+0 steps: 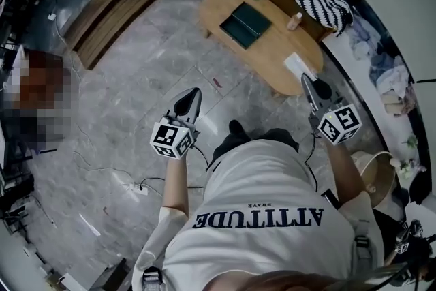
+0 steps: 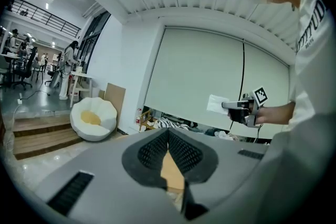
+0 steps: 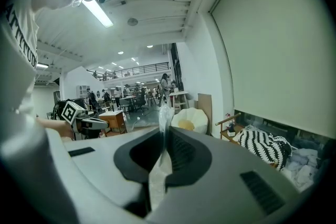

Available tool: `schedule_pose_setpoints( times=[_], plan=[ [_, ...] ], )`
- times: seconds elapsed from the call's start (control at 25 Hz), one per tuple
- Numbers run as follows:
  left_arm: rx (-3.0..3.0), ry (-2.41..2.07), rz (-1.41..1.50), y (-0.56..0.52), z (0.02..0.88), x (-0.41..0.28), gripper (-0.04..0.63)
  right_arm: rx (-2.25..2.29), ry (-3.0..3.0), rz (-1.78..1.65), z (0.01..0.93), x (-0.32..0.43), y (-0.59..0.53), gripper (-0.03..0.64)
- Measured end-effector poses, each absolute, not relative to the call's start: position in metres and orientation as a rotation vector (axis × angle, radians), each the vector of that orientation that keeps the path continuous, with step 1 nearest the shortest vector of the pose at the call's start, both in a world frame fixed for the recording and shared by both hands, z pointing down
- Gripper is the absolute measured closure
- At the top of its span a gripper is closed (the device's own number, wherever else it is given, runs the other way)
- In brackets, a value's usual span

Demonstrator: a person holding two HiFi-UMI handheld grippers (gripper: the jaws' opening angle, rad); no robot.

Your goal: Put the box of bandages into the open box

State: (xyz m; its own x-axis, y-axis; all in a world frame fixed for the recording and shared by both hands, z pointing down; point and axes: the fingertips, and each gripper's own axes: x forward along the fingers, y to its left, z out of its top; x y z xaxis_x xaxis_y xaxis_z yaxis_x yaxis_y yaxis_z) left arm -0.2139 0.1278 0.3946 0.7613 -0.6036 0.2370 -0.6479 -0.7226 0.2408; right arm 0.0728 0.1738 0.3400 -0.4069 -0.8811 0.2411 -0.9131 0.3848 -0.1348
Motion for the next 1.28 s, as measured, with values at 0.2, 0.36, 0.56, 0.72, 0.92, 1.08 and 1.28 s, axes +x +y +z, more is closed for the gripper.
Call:
schedule_pose_setpoints(
  times=[0.2,0.36,0.56,0.72,0.92,1.08,1.28],
  plan=[
    [2.659,-0.939,0.197,0.112,0.395,-0.221,0.574,1.651,-2.491,0.387,0.339,0.063,0.163,0.588],
    [2.659,-0.916,0.192,0.108,0.396,-0.223,0.574,1.656,-2.485,0.401,0.339,0.057,0.16,0.588],
    [2.657,-0.913,0.194,0.104,0.399,-0.222,0.574,1.645,-2.482,0.406,0.342,0.057,0.157,0.588],
    [2.646,-0.926,0.202,0.097,0.402,-0.219,0.574,1.639,-2.488,0.429,0.349,0.062,0.147,0.588],
    [2.621,-0.981,0.212,0.078,0.407,-0.216,0.574,1.612,-2.523,0.439,0.353,0.069,0.122,0.588],
    [2.6,-1.034,0.226,0.058,0.408,-0.21,0.574,1.569,-2.555,0.455,0.359,0.077,0.094,0.588],
    [2.573,-1.088,0.264,0.023,0.417,-0.199,0.574,1.507,-2.588,0.467,0.367,0.09,0.048,0.588]
  ],
)
